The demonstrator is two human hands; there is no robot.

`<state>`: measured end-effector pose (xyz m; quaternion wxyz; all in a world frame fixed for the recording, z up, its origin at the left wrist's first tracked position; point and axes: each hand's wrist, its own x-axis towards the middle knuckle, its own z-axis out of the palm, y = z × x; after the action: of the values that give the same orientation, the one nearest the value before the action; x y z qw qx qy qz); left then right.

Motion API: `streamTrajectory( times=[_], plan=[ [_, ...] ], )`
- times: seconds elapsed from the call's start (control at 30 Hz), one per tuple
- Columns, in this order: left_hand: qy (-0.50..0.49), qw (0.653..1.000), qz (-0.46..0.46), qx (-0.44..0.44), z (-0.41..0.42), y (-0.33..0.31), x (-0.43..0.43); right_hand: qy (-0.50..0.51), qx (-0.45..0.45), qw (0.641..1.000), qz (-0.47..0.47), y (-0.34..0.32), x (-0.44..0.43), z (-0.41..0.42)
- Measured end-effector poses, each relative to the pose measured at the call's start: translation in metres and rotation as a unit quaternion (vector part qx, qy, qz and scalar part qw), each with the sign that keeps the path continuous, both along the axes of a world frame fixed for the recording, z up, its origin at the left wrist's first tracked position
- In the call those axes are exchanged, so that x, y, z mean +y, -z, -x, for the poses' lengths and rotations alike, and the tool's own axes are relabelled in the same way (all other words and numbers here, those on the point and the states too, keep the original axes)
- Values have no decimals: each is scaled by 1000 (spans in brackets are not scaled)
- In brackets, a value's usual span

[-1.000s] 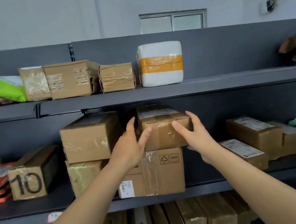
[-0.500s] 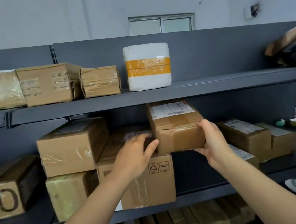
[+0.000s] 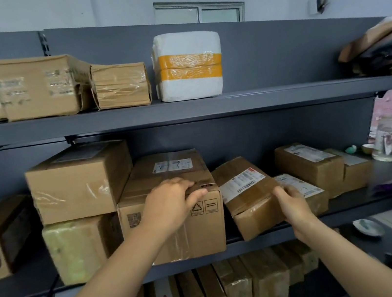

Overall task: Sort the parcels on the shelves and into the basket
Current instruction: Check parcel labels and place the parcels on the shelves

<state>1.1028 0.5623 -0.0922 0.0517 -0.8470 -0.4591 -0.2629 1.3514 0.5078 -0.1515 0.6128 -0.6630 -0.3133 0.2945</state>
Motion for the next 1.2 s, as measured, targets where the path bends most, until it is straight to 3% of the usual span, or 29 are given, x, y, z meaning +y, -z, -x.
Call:
streamTrajectory(
  times=[0.2, 0.3, 0.4, 0.5, 0.6, 0.73, 0.83, 0.97, 1.2],
  plan=[
    [10, 1000, -7, 20, 3, 2, -3, 57, -75, 994, 47, 6, 1, -7],
    [26, 999, -16, 43, 5, 3, -3, 81, -168, 979, 81, 5, 1, -2],
    [64, 997, -19, 46, 12, 3, -5, 86, -261, 961, 36, -7, 1, 19],
    [72, 996, -57, 6, 26, 2, -9, 31, -348, 936, -43, -27, 1, 52],
    [35, 990, -133, -9, 44, -2, -12, -35, -444, 889, -110, -43, 1, 88],
    [-21, 980, -198, 1, 74, -5, -6, -158, -541, 821, -89, -47, 8, 124],
    [-54, 966, -252, 33, 92, -8, -2, -185, -577, 795, -26, -39, 17, 129],
    [-107, 953, -280, 52, 108, -16, -1, -157, -583, 797, -16, -40, 20, 126],
    [-233, 950, -206, 36, 124, -21, 10, -122, -599, 791, 3, -38, 14, 116]
  ],
)
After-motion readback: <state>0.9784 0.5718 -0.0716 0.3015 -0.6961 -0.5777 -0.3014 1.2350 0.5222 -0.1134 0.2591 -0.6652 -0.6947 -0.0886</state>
